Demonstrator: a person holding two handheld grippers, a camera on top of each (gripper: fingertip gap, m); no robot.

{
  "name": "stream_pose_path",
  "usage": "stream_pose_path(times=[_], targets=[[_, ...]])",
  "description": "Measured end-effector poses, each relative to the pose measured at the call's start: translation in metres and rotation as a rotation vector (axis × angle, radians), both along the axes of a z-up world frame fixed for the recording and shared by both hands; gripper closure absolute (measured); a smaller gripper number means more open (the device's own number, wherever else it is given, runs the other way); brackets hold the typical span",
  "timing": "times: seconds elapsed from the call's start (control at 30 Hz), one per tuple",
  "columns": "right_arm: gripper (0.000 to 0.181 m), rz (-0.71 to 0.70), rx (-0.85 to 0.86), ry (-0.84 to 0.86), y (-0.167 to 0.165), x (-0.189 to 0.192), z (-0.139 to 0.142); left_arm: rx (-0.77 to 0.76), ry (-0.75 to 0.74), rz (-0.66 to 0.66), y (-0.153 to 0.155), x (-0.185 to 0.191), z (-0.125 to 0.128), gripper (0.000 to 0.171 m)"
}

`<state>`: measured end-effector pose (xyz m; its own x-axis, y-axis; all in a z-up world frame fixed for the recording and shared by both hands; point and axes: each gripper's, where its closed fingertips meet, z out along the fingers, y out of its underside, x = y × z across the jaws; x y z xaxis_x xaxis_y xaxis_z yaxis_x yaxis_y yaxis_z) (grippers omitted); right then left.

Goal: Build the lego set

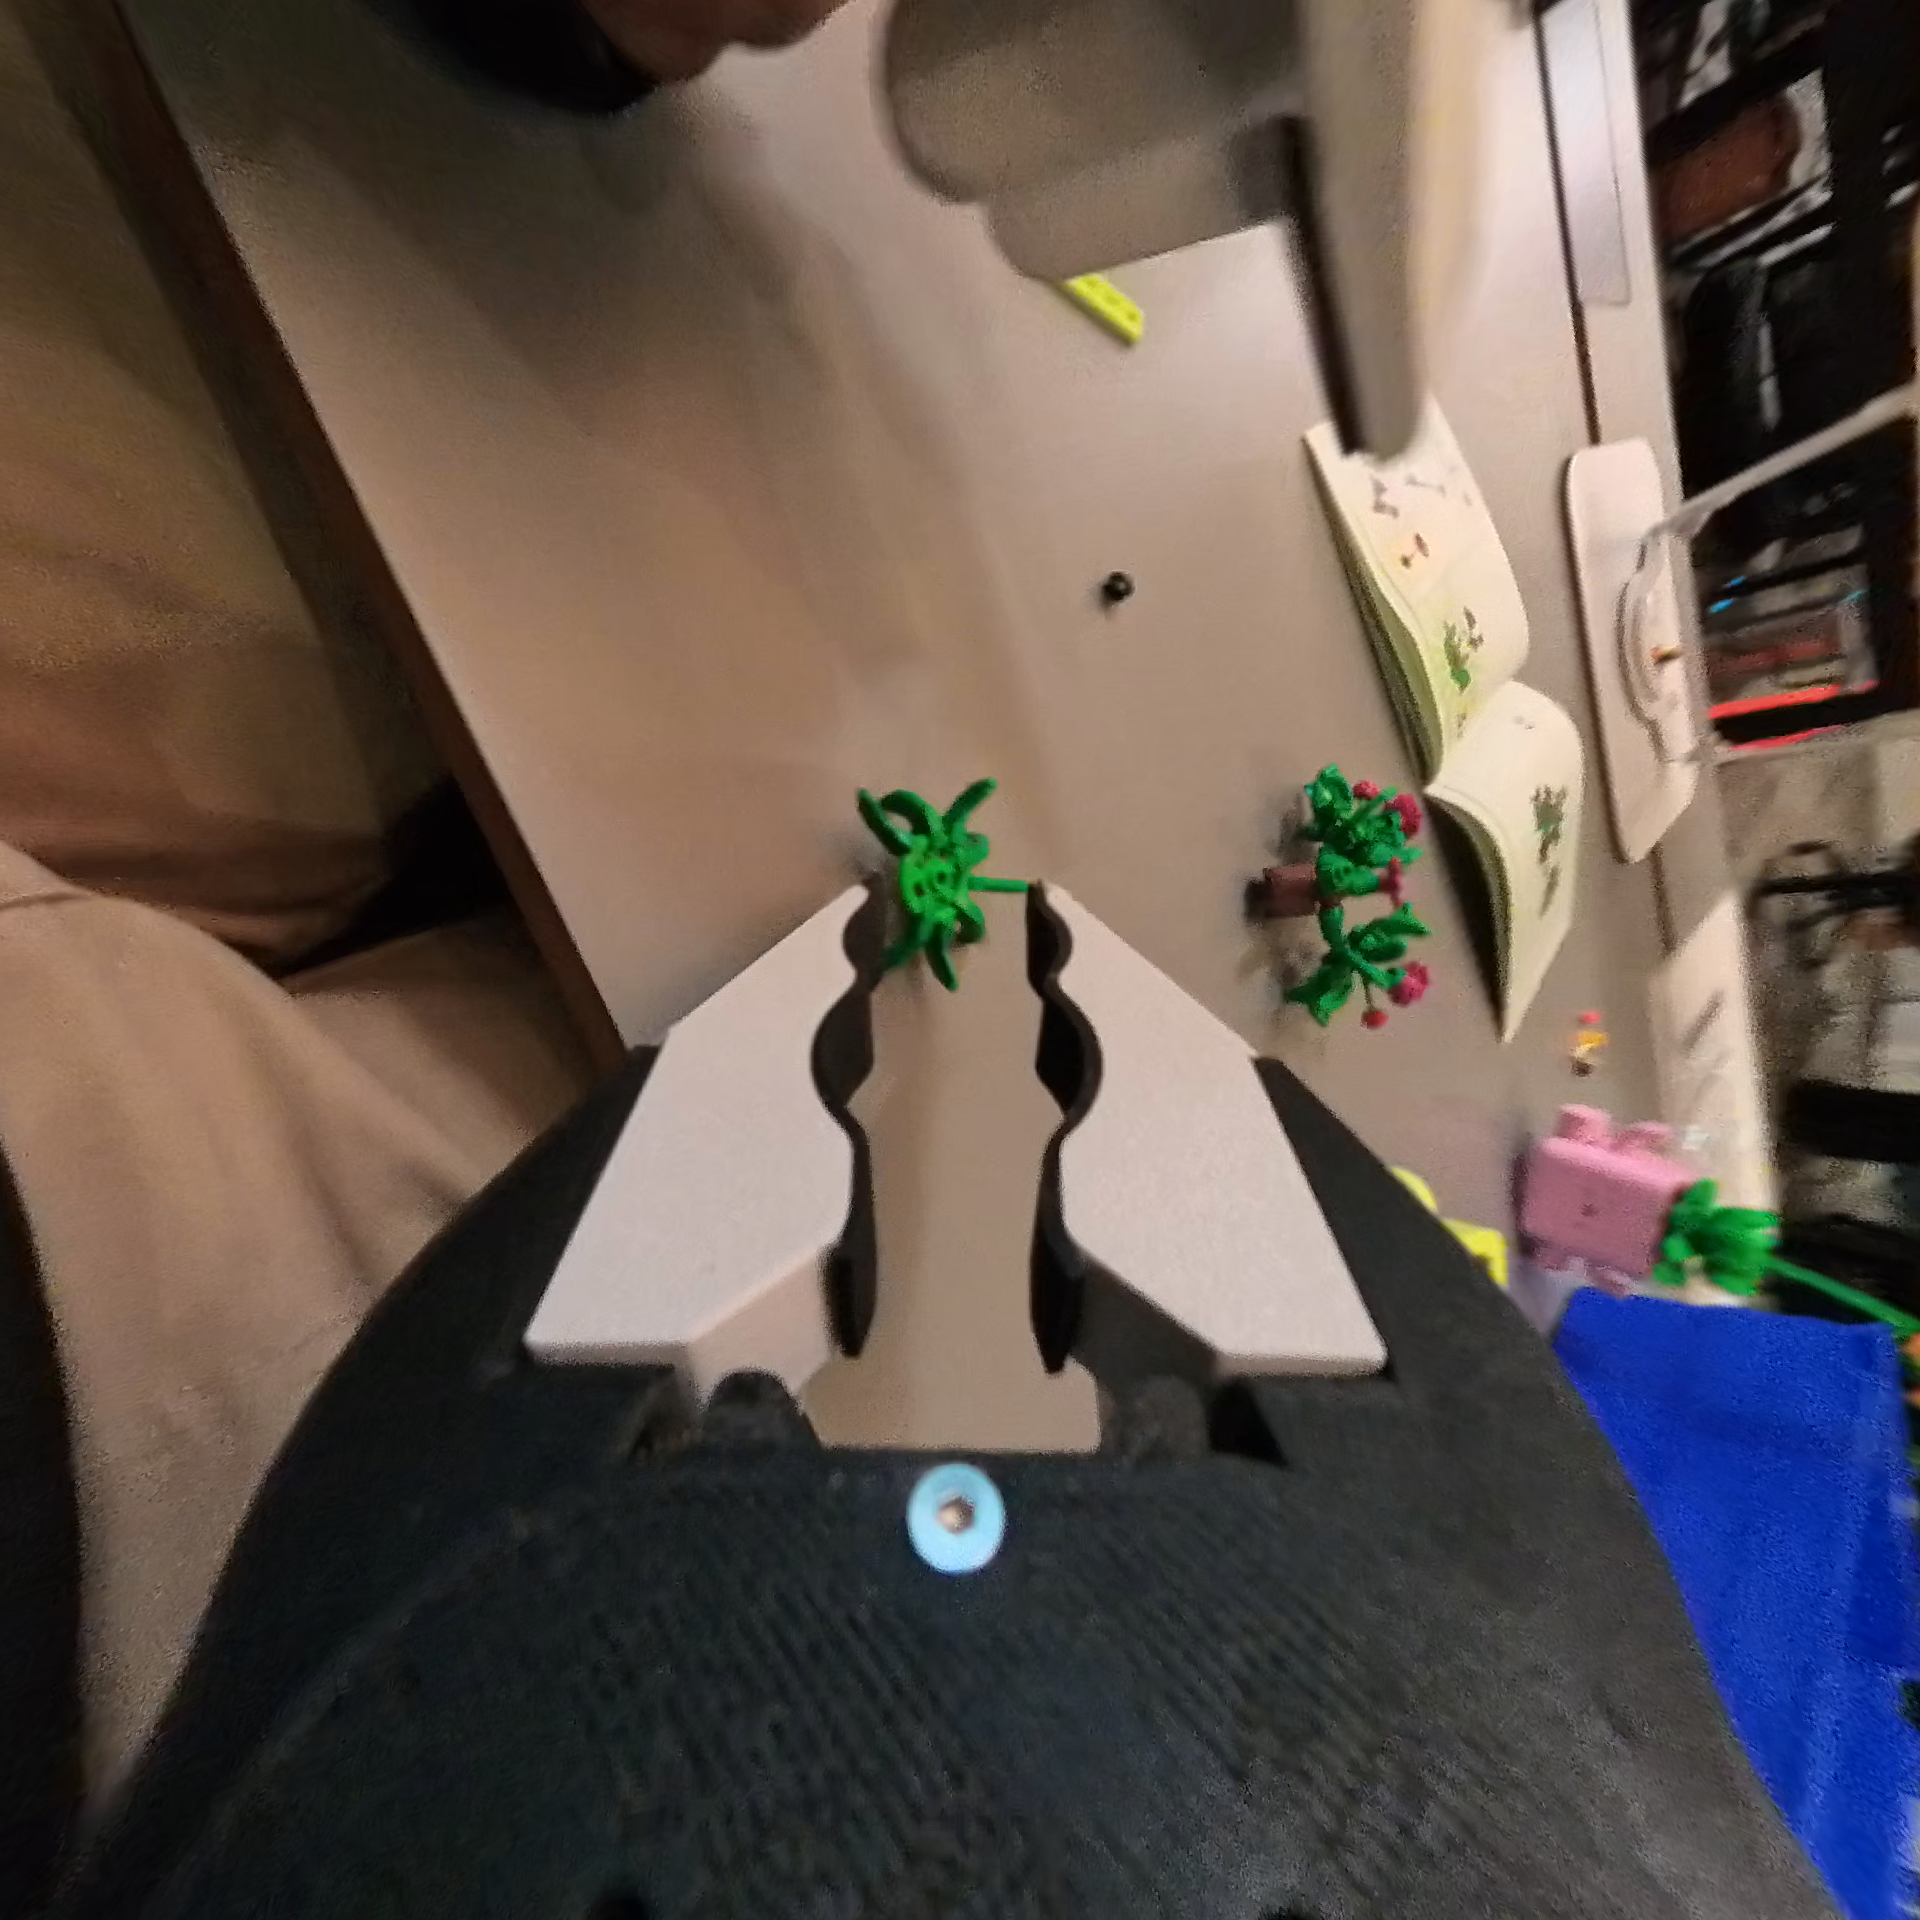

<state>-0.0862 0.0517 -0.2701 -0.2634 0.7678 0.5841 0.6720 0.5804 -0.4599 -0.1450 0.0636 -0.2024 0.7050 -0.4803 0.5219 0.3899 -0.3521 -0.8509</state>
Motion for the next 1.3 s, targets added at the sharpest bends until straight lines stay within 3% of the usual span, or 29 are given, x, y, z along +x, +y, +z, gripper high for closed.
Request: stream_pose_path(times=[0.1,0.23,0.4,0.6,0.83,0.93,1.03,1.17,1.3], targets=[[0.157,-0.088,-0.178,0.070,0.022,0.007,0.012,-0.012,0.024,-0.019,0.000,0.004,-0.004,0.127],[0.159,-0.217,-0.404,0.079,0.052,0.019,0.002,-0.053,0.130,-0.069,-0.001,0.017,-0.017,0.127],[0.163,-0.239,-0.665,0.106,0.049,0.017,-0.003,-0.087,0.276,-0.152,-0.005,0.038,-0.031,0.121],[0.166,-0.254,-0.625,0.044,0.056,0.017,-0.018,-0.132,0.434,-0.194,-0.007,0.052,-0.047,0.105],[0.176,-0.250,-0.621,0.027,0.056,0.016,-0.023,-0.198,0.588,-0.214,-0.008,0.059,-0.068,0.105],[0.176,-0.213,-0.660,0.072,0.049,0.012,-0.013,-0.228,0.672,-0.216,-0.008,0.061,-0.078,0.107],[0.176,-0.108,-0.815,0.167,0.025,0.002,0.011,-0.252,0.748,-0.216,-0.008,0.062,-0.087,0.113],[0.177,-0.058,-1.090,0.197,0.002,-0.004,0.020,-0.265,0.790,-0.212,-0.008,0.062,-0.091,0.123],[0.177,-0.045,-1.581,0.347,0.001,-0.007,0.054,-0.273,0.781,-0.206,-0.007,0.061,-0.091,0.130]])
